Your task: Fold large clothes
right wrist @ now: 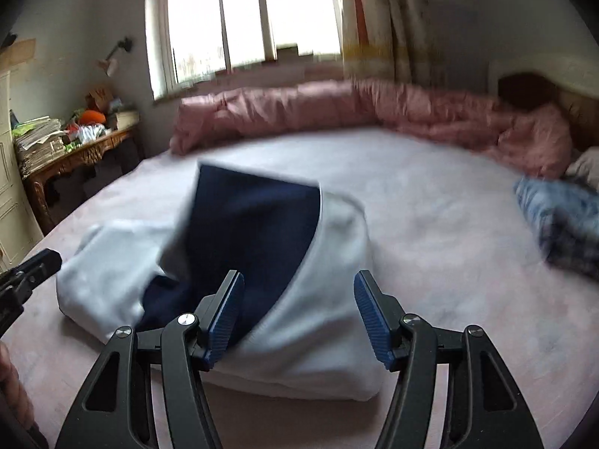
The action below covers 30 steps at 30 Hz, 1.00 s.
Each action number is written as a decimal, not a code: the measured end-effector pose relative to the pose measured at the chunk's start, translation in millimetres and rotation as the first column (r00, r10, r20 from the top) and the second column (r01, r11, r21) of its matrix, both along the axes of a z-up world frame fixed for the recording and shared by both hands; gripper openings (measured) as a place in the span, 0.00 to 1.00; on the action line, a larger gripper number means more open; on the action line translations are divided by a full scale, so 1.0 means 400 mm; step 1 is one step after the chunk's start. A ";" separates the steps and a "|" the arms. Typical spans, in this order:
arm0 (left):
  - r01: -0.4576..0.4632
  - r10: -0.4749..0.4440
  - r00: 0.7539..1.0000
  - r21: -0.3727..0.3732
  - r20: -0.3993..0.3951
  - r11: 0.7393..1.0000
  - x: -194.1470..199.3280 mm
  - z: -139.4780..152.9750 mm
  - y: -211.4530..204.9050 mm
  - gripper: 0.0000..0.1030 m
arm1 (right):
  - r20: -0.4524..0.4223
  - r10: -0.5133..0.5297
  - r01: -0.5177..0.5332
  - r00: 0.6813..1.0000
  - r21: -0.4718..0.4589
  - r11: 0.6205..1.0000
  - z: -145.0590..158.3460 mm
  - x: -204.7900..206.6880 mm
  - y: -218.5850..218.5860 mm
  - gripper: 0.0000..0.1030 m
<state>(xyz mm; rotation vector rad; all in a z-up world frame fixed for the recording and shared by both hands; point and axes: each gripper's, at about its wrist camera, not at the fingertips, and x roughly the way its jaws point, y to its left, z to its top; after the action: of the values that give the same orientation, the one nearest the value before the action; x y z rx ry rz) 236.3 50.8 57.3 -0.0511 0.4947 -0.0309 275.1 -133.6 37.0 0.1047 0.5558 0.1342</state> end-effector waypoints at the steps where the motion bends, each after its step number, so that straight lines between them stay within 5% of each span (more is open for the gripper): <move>1: 0.000 0.000 1.000 0.008 0.001 1.000 0.001 -0.002 -0.002 0.17 | -0.029 0.020 -0.019 0.999 0.017 1.000 -0.011 0.012 0.000 0.62; 11: 0.023 -0.023 1.000 0.032 -0.006 0.999 0.001 -0.012 -0.017 0.25 | -0.052 0.026 -0.029 0.998 -0.054 0.998 -0.036 0.026 0.038 0.84; 14: 0.015 -0.015 1.000 0.032 -0.003 0.999 0.000 -0.014 -0.013 0.37 | -0.073 0.025 -0.028 0.997 -0.038 0.999 -0.047 0.036 0.026 0.90; 16: 0.004 -0.004 1.000 0.033 0.005 0.999 -0.002 -0.012 -0.009 0.55 | -0.092 0.008 -0.013 0.996 -0.047 0.999 -0.053 0.044 0.025 1.00; 22: -0.019 0.019 1.000 -0.005 -0.013 1.000 0.007 -0.018 0.016 0.95 | -0.120 0.017 -0.019 0.993 -0.015 1.000 -0.061 0.055 0.015 1.00; 26: -0.037 0.032 0.997 -0.064 -0.069 0.997 0.031 -0.042 0.055 1.00 | -0.070 0.010 -0.011 0.998 -0.014 1.000 -0.043 0.031 0.011 1.00; 30: -0.085 0.049 0.983 -0.203 -0.176 0.976 0.066 -0.080 0.123 1.00 | 0.035 0.023 -0.021 0.999 -0.051 0.998 -0.001 -0.026 0.020 1.00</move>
<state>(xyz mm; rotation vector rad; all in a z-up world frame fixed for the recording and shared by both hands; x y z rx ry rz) 262.9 100.1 25.1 -0.2794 0.6587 -0.0119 264.8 -125.6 36.7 0.0471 0.5242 0.1431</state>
